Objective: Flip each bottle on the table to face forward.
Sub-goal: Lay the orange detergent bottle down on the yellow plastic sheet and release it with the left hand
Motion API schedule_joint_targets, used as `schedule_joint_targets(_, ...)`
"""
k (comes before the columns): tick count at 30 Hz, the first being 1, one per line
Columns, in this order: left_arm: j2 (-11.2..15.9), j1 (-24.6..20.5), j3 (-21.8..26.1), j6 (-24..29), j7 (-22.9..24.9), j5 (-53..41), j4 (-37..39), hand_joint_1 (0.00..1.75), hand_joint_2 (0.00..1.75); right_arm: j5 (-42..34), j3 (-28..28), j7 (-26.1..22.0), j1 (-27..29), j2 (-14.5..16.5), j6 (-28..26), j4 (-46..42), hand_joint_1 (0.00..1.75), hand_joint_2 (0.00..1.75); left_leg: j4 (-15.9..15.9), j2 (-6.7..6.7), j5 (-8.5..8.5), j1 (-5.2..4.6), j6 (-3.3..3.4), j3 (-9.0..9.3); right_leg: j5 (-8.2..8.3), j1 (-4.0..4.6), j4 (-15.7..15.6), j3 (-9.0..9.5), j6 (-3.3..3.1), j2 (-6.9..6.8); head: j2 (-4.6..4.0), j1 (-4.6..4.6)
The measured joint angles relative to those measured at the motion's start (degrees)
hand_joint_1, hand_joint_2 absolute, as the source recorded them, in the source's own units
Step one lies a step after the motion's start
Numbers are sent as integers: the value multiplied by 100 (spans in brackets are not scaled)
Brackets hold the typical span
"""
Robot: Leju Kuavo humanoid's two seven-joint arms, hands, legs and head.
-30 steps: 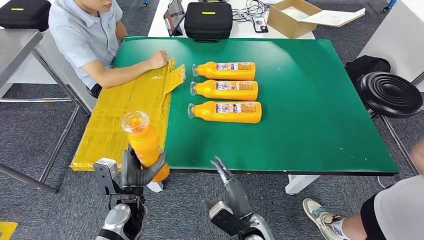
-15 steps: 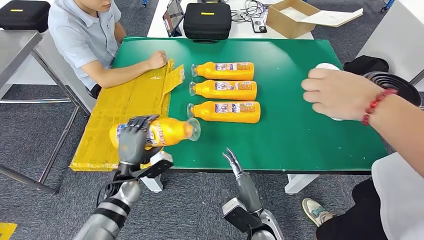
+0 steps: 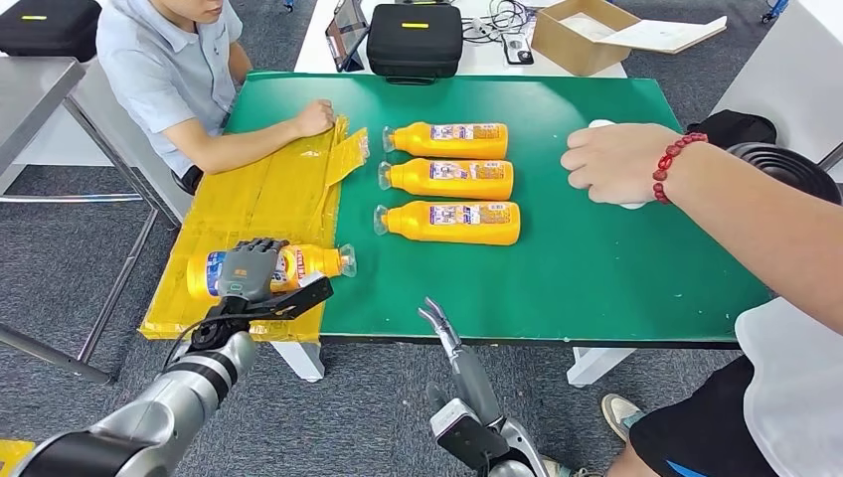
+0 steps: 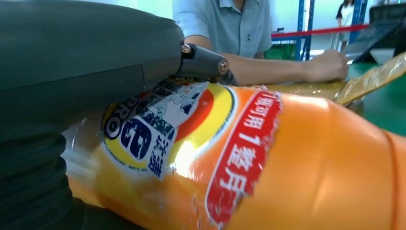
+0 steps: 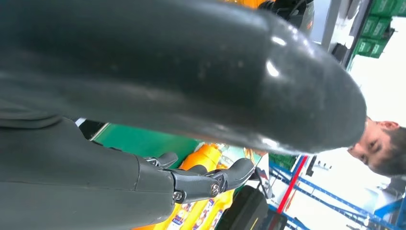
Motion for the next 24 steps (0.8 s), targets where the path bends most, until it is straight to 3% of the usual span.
schedule_joint_targets(4,29,-317,9,-820,150,127,228,175,175,-124,9,0,43,-22,-126,0,0,0,0,-1,-1,-1,1,5,1,-1,-1,8,0,0,0,0)
schedule_joint_targets(8,53,-465,46,-1064,77,278,342,175,175,-79,53,0,84,-45,-213,0,0,0,0,2,2,0,-2,12,3,3,-1,10,-1,1,0,-1)
schedule_joint_targets(9,54,-482,52,-1076,71,284,361,145,175,-74,62,0,89,-48,-217,0,0,0,0,2,3,0,-3,12,3,4,-1,10,-1,1,0,-1)
schedule_joint_targets(12,55,-522,86,-1186,34,355,405,15,175,-114,83,0,96,-61,-219,0,0,0,0,1,4,1,-4,13,2,4,0,11,-1,0,0,-2)
schedule_joint_targets(13,54,-531,109,-1255,7,413,417,1,175,-148,86,0,96,-68,-219,0,0,0,-1,1,4,1,-4,13,2,4,0,11,-1,0,0,-2)
schedule_joint_targets(24,37,-676,499,-2714,-634,1075,451,0,175,-303,80,0,96,-157,-119,0,0,0,-1,-11,2,-1,-2,28,1,-2,0,32,0,-3,0,-2)
